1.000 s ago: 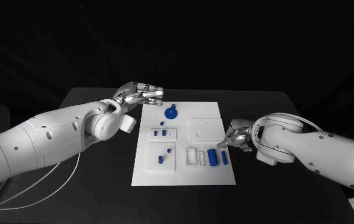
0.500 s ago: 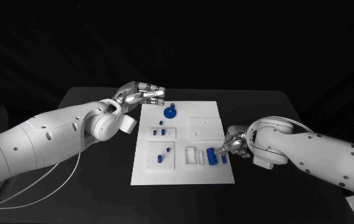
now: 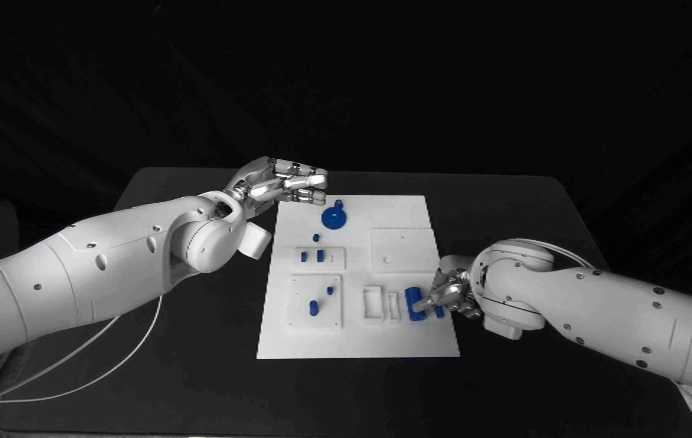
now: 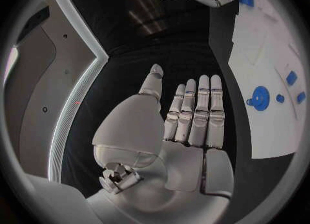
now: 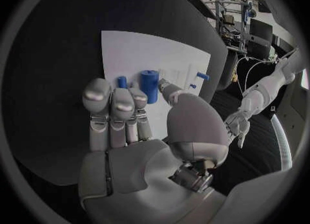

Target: Assemble the parts on the task board

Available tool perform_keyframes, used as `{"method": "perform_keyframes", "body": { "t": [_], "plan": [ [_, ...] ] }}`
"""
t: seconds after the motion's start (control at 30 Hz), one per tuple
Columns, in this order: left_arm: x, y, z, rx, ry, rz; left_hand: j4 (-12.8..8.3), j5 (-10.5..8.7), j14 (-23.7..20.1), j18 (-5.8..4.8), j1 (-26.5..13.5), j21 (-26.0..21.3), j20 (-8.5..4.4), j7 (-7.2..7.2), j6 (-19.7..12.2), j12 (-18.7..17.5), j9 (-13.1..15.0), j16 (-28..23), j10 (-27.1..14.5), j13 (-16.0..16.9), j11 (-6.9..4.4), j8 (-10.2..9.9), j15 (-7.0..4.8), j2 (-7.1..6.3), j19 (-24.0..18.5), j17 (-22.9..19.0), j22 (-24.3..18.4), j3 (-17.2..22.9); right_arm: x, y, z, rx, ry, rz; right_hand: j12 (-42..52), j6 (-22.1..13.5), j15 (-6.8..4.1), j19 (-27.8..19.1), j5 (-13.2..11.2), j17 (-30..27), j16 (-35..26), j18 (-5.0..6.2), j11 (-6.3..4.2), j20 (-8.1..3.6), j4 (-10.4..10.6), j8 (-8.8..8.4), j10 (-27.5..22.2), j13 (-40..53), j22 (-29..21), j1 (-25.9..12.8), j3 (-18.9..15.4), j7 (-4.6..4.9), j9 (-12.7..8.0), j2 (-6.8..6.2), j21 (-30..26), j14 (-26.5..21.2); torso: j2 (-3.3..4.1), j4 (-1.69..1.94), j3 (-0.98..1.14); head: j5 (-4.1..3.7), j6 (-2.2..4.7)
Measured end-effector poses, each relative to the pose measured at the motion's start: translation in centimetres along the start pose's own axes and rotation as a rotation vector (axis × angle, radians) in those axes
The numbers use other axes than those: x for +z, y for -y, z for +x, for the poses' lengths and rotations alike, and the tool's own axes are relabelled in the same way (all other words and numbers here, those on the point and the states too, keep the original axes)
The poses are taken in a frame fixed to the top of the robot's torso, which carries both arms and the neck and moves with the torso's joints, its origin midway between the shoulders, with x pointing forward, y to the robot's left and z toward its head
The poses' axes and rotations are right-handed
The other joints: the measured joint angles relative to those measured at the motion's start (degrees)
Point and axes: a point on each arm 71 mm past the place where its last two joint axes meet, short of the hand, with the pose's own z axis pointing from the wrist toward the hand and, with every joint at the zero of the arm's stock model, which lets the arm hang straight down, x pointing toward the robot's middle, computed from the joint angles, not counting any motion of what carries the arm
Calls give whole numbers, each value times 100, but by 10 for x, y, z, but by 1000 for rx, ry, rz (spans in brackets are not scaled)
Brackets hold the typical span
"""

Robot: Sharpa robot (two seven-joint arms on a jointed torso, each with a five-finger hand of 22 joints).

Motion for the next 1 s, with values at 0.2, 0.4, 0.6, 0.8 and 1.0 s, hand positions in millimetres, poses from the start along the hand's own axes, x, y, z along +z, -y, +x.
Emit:
{"method": "perform_keyframes", "body": {
  "t": [0.2, 0.4, 0.6, 0.8, 1.0],
  "plan": [
    [0, 0, 1, -2, -6, -2, 16, 0, 0, 0, 0, 40, 0, 41, -41, 0, 0, 0, 0, 0, 0, 0, 0, 0, 0, 3, -45, 16, 6, -6, 4, -1, 0, 0, -13, 1, 0, 0, 0, 7, 0, 0, 0, 0, 26, 23, 0, 8, 0, -30, -26, 0, -4, -30, 0, 0, 3, -3, 5, 16, -6],
    [-1, -5, 3, -3, -20, -16, 47, 0, 0, 0, -30, 40, 0, 114, -114, 0, 0, 0, 0, 0, 0, 0, 0, -30, 0, 10, -70, 17, 10, -12, 4, -11, 18, 0, -23, 8, 12, 0, 0, 11, 0, 0, 10, 0, 193, 40, 11, 20, 0, -96, -115, -8, 3, -96, 0, 13, 2, -2, 8, 25, -14],
    [-2, -6, 4, -6, -30, -23, 117, 0, 0, 0, -30, 88, 0, 114, -113, 0, 0, 0, 1, 0, 0, 0, 0, -30, 0, 10, -140, 57, 14, -17, 5, -24, 36, 1, -50, -5, 20, 0, 0, 37, 0, 0, 11, 0, 413, 33, 11, 55, -1, -74, -283, -17, 1079, -73, 22, 20, 2, -3, 5, 35, -27],
    [-2, -7, 5, -9, -37, -28, 117, 0, 0, 0, -30, 88, 0, 135, -132, 0, 0, 0, 1, 0, 0, 0, 0, -30, 0, 9, -159, 57, 19, -20, 8, -40, 50, 7, -72, -10, 21, 0, 0, 37, 0, 0, 11, 0, 316, 32, 10, 55, -1, 50, -342, -12, 2760, -39, 22, 20, 2, -4, 0, 38, -38],
    [-2, -7, 6, -11, -44, -33, 151, 0, 0, 0, -30, 88, 0, 136, -131, 0, 0, 0, -11, 0, 11, 0, 0, -30, 0, 9, -173, 61, 23, -24, 11, -50, 56, 7, -72, -3, 25, 0, -1, 39, 0, 0, 14, 0, -112, 17, 13, 59, -1, 244, -246, -1, 3989, 34, 22, 20, 3, -4, 0, 47, -58]
  ]
}}
